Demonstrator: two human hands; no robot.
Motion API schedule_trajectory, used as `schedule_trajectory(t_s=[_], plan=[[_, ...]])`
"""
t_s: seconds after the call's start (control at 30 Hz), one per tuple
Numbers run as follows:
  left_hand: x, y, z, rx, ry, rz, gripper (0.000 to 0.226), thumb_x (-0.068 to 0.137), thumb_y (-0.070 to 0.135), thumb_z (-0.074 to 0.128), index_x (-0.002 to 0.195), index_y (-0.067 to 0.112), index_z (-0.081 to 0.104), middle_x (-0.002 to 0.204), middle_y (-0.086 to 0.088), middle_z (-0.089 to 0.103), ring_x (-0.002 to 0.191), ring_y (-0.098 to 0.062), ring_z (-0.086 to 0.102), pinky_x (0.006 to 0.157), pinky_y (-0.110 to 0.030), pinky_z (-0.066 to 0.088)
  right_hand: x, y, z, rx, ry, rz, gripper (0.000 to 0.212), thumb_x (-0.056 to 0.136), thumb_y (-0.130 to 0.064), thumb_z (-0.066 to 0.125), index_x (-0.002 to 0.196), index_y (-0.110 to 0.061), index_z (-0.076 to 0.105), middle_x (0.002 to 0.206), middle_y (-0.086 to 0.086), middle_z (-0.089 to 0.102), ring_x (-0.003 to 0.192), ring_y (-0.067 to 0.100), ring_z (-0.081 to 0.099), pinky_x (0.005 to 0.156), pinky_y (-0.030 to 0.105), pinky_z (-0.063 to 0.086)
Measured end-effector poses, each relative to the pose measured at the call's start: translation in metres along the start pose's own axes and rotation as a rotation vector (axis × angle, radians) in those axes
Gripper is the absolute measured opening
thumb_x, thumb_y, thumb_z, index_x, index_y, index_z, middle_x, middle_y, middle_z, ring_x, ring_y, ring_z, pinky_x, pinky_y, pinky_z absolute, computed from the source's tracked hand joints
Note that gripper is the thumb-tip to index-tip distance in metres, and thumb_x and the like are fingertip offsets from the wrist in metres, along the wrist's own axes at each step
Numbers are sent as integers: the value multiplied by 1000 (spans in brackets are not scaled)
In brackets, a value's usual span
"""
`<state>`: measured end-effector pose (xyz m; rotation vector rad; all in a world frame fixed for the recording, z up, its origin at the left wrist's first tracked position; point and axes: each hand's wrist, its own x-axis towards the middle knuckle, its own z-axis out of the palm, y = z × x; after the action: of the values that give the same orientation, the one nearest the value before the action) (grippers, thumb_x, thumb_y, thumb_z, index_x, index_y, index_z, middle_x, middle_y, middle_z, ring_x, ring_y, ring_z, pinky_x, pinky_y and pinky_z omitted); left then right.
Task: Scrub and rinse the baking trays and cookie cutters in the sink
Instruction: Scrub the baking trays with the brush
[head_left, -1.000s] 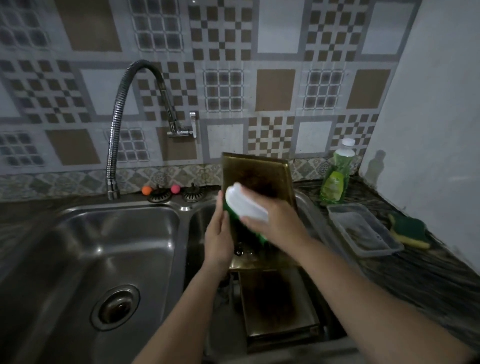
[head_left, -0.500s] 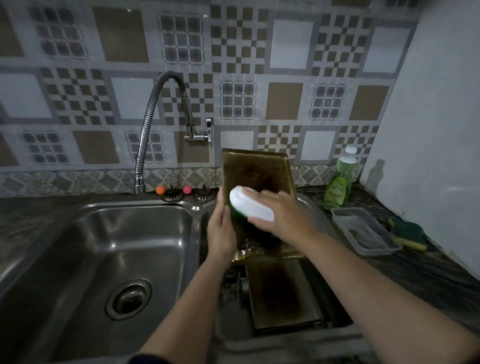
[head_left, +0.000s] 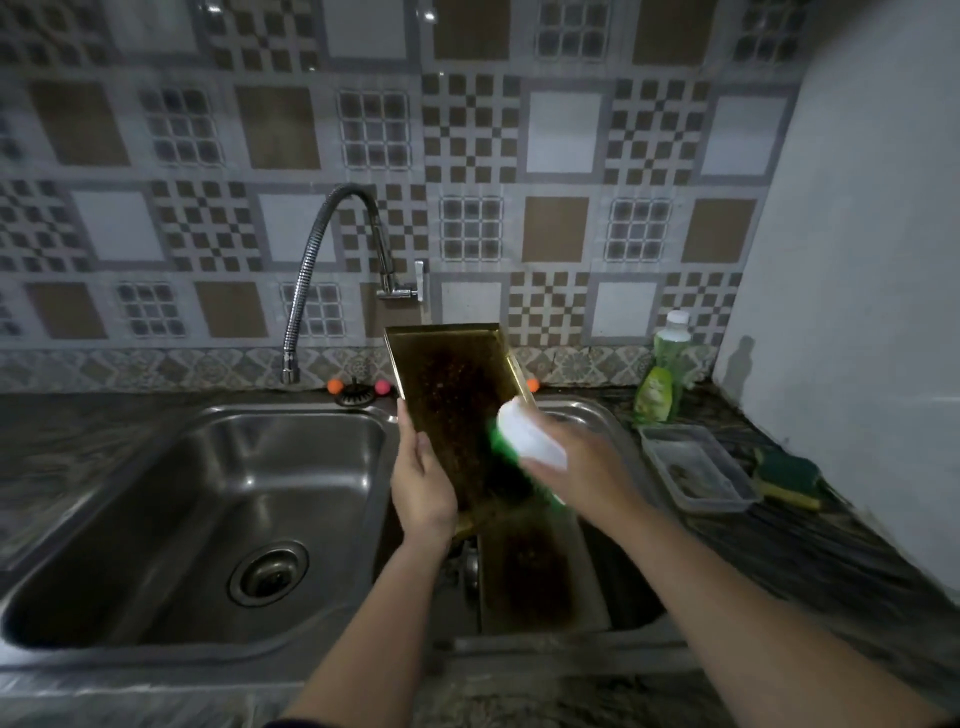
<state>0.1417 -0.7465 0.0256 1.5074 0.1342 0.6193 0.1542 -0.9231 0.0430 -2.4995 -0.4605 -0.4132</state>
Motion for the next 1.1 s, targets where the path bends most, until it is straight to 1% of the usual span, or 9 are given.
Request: schedule_trajectory(t_s=[0.17, 0.4, 0.53, 0.67, 0.73, 0.8, 0.9, 0.97, 1.1], plan=[[-49, 17, 12, 227, -22, 158, 49, 103, 24, 32, 148, 42, 23, 137, 25, 42, 124, 4, 42, 98, -14, 36, 18, -18, -26, 394, 226, 328, 65, 90, -49, 57, 148, -38, 29, 148, 7, 43, 133, 29, 41, 105, 37, 37], [-97, 21, 24, 681, -51, 388, 59, 100, 22, 40, 148, 46, 15, 144, 15, 43, 73, -12, 64, 51, -26, 48, 22, -62, -47, 411, 288, 317, 88, 77, -75, 53, 149, -47, 12, 153, 13, 24, 140, 35, 26, 105, 39, 35], [-105, 23, 25, 856, -122, 427, 68, 99, 24, 44, 147, 50, 3, 154, 24, 23, 57, -13, 61, 46, -25, 50, 20, -65, -45, 430, 331, 348, 82, 79, -58, 64, 147, -50, 19, 132, 13, 34, 112, 29, 50, 82, 26, 43], [-101, 33, 20, 839, -196, 457, 53, 100, 44, 30, 148, 49, 7, 151, 25, 27, 93, -7, 65, 60, -19, 46, 23, -58, -42, 567, 347, 309, 78, 79, -43, 67, 145, -49, 27, 128, 7, 45, 93, 17, 57, 67, 16, 46], [-87, 30, 16, 719, -246, 404, 49, 100, 45, 24, 147, 47, 9, 152, 21, 26, 126, 3, 41, 82, -17, 38, 26, -51, -43, 613, 358, 254, 78, 77, -43, 67, 144, -49, 28, 132, 5, 49, 99, 16, 59, 82, 25, 52], [-65, 22, 12, 603, -256, 331, 49, 101, 42, 24, 148, 41, 11, 156, 11, 23, 138, 3, 20, 102, -19, 28, 25, -46, -48, 661, 365, 230, 74, 82, -38, 67, 146, -44, 30, 137, 1, 47, 103, 7, 54, 82, 10, 45], [-23, 5, 0, 582, -264, 121, 53, 101, 44, 25, 151, 34, 14, 158, -3, 19, 146, -16, 15, 116, -34, 19, 28, -33, -51, 701, 357, 210, 68, 89, -28, 65, 147, -37, 32, 145, -6, 42, 117, 6, 51, 82, 0, 34], [-3, -7, -6, 548, -315, -6, 54, 100, 45, 27, 152, 34, 12, 158, -6, 22, 146, -20, 17, 117, -38, 19, 32, -26, -47, 726, 363, 201, 67, 89, -29, 66, 147, -36, 33, 151, -7, 36, 137, 13, 35, 100, 17, 29], [15, -23, -9, 328, -436, -187, 57, 100, 43, 33, 152, 35, 10, 152, 4, 32, 140, -16, 28, 110, -28, 23, 40, -11, -30, 746, 358, 205, 66, 88, -30, 67, 145, -38, 35, 153, -8, 32, 141, 12, 25, 103, 25, 24]])
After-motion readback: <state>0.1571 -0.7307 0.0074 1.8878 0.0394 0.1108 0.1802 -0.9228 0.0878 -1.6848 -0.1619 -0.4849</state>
